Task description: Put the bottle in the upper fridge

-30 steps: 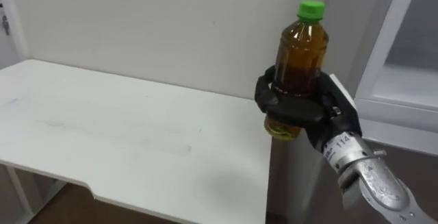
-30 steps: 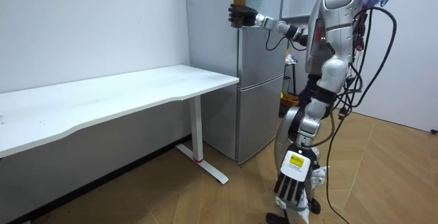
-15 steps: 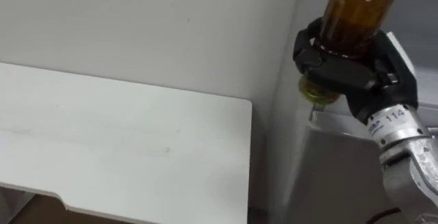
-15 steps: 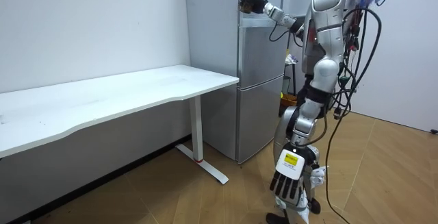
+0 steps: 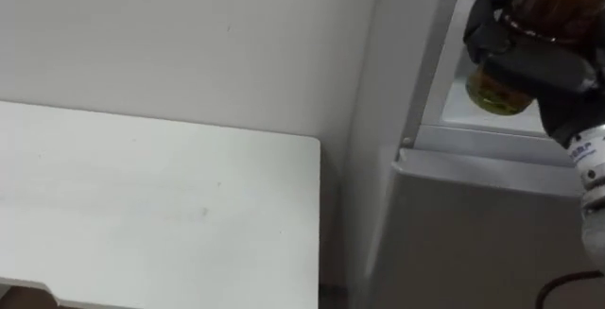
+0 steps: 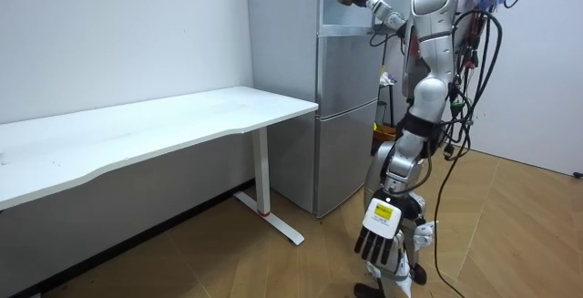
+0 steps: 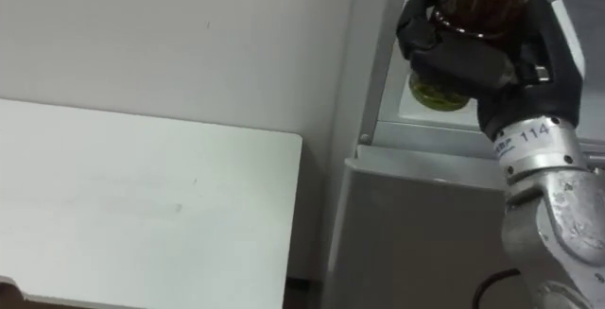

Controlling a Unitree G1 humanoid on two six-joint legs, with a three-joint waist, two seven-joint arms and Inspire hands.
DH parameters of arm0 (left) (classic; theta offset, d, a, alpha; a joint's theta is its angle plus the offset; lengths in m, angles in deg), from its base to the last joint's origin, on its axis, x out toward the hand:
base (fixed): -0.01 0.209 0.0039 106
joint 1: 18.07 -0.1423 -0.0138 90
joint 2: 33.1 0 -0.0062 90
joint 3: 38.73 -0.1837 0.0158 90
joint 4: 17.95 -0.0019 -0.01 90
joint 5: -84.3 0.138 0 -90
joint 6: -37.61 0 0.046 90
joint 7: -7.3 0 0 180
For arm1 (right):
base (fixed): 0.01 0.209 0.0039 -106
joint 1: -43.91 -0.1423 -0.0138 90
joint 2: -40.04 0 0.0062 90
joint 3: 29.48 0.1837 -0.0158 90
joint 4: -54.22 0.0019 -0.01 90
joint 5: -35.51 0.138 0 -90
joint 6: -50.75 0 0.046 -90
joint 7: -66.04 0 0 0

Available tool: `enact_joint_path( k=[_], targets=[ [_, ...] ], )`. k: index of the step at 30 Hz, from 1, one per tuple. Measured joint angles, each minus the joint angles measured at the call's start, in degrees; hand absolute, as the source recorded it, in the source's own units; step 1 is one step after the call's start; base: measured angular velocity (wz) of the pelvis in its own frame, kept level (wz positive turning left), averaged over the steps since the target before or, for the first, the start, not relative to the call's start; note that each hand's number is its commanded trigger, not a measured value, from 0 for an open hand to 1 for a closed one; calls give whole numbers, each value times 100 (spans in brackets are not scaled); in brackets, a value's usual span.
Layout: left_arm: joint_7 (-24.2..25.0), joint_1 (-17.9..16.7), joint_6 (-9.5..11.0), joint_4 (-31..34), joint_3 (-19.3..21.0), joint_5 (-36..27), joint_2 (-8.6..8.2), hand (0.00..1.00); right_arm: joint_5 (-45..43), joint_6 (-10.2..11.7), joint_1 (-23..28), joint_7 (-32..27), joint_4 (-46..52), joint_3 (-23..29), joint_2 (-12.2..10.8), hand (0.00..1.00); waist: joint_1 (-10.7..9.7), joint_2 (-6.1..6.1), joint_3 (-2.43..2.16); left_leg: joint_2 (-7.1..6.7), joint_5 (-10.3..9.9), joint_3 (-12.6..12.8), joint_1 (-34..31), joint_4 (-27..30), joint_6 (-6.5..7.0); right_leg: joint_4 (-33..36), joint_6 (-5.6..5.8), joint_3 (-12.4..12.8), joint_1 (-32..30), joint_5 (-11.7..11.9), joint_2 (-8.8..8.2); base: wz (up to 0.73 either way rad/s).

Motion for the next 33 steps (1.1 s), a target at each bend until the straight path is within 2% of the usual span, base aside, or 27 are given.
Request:
enact_joint_path(
  k=[2,5,10,14,19,24,27,30,33],
  targets=[
    [-68,3,0,7,1,1,5,0,77,0,0,-101,-15,92,235,100,-52,-1,-1,4,0,19,18,-5,0,1,0,13,12,0,2,-2],
    [-67,1,-7,14,1,13,33,0,252,-40,0,-128,-29,158,321,100,-120,-9,-1,8,0,34,30,-9,0,1,0,26,14,0,3,-1],
    [-66,5,-12,20,0,11,125,0,445,-133,25,-70,-299,158,353,100,-129,-84,28,21,-8,97,139,-59,-11,0,-4,112,84,2,20,-9],
    [-66,12,-26,29,0,10,172,0,594,-293,25,-26,-576,168,355,100,-140,-195,18,27,-10,108,159,-59,-14,-1,-4,129,77,3,27,-2],
    [-66,26,-96,185,2,0,185,0,827,-337,23,74,-1090,168,358,100,-98,-258,9,31,-12,117,170,-54,-16,-1,-5,136,86,3,31,0],
    [-68,18,-134,209,117,24,192,0,1007,-476,23,73,-1548,168,362,100,-72,-214,22,33,-15,107,115,-56,-19,-1,-5,140,36,3,37,0],
    [-69,-5,-196,210,246,61,211,0,979,-609,22,22,-1750,168,423,100,-64,-156,-5,38,-16,113,75,-65,-23,3,-5,137,-17,3,45,0],
    [-69,-18,-245,212,332,72,212,0,1022,-609,-12,20,-1917,167,441,100,-48,-143,-12,37,-15,121,77,-64,-23,2,-5,154,-20,3,48,0],
    [-72,-19,-254,215,333,69,225,0,1056,-673,-38,0,-2116,154,600,100,31,-152,-11,34,-15,122,83,-64,-23,3,-5,157,-18,3,46,0]
  ],
)
